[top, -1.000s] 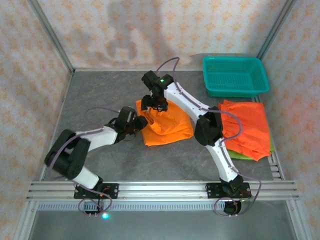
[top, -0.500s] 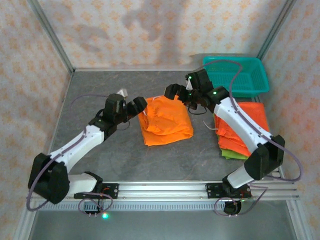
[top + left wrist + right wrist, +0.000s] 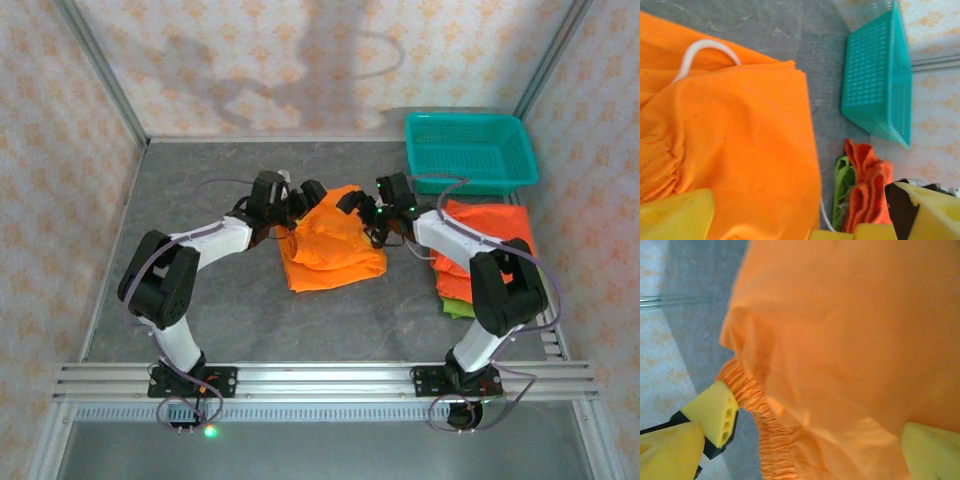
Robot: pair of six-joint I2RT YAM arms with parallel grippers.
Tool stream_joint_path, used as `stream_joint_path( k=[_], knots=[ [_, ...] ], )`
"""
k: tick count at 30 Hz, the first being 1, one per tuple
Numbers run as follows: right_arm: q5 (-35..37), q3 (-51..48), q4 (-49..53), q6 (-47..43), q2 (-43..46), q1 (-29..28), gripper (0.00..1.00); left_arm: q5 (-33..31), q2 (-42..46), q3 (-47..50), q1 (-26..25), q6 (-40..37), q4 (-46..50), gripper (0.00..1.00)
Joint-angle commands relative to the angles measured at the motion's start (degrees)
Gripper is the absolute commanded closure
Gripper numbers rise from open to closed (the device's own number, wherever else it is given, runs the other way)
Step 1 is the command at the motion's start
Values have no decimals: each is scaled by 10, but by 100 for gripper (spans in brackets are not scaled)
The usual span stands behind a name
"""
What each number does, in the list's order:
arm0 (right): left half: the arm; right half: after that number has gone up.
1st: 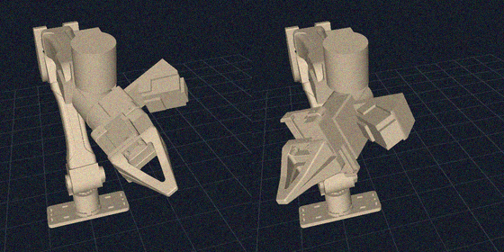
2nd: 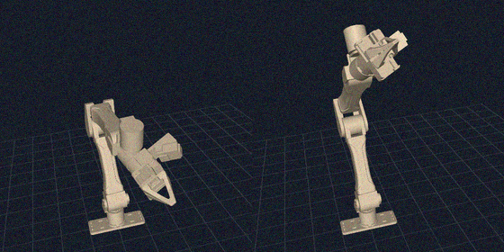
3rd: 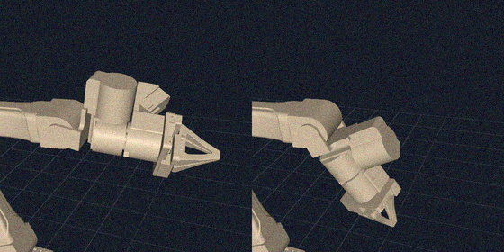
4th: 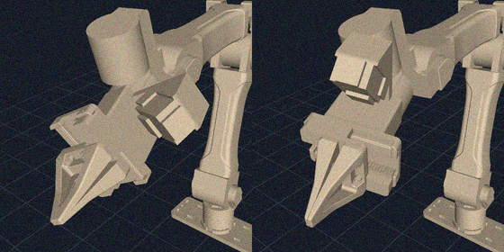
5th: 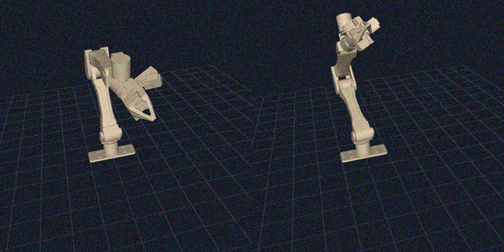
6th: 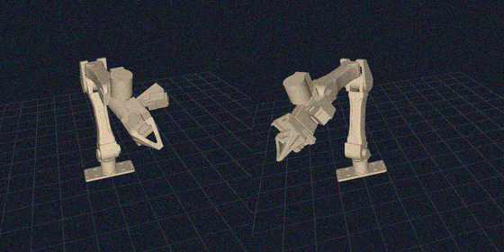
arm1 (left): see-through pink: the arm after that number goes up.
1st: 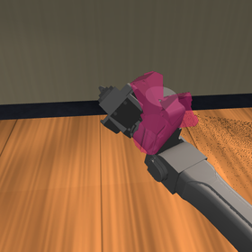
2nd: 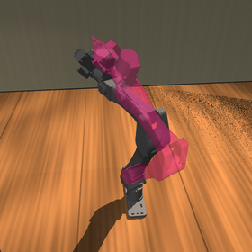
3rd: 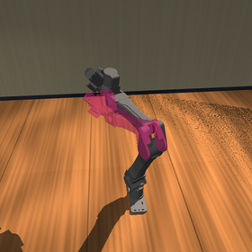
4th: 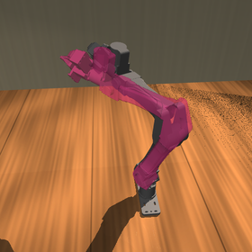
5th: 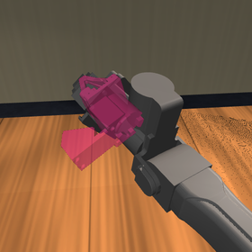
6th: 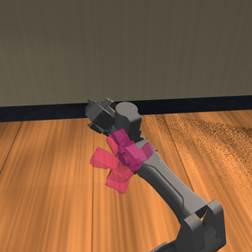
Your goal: Fold and stack the shorts
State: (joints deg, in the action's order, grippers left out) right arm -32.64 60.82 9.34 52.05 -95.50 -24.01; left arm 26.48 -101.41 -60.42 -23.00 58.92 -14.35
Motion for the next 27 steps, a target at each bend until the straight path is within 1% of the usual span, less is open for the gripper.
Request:
stream_joint_path(
  k=[1, 6, 10, 12, 14, 17, 21, 24, 27],
  knots=[
    [-13, -47, -76, 59, -13, -1, 0, -38, -3, 11, 1, -30, -2, 9],
    [-36, -141, -155, 102, -19, -1, 0, -64, -6, 76, 21, -51, -13, 9],
    [-55, -214, -225, 141, -9, -1, 0, -49, -5, 110, 46, -55, -28, 10],
    [-61, -229, -242, 153, 7, -4, 0, -40, 11, 115, 49, -59, -29, 10],
    [-54, -230, -242, 154, 34, -11, 0, -38, 45, 115, 46, -71, -13, 10],
    [-16, -202, -193, 119, 96, -29, 0, -41, 117, 102, 30, -101, 44, 10],
    [104, -120, -29, -12, 174, -59, 0, -37, 192, 78, -7, -139, 133, 8],
    [184, -83, 54, -72, 202, -60, 0, -34, 208, 94, -19, -119, 162, 8],
    [237, -88, 68, -93, 233, -58, 0, -22, 205, 125, -21, -97, 144, 8]
  ],
)
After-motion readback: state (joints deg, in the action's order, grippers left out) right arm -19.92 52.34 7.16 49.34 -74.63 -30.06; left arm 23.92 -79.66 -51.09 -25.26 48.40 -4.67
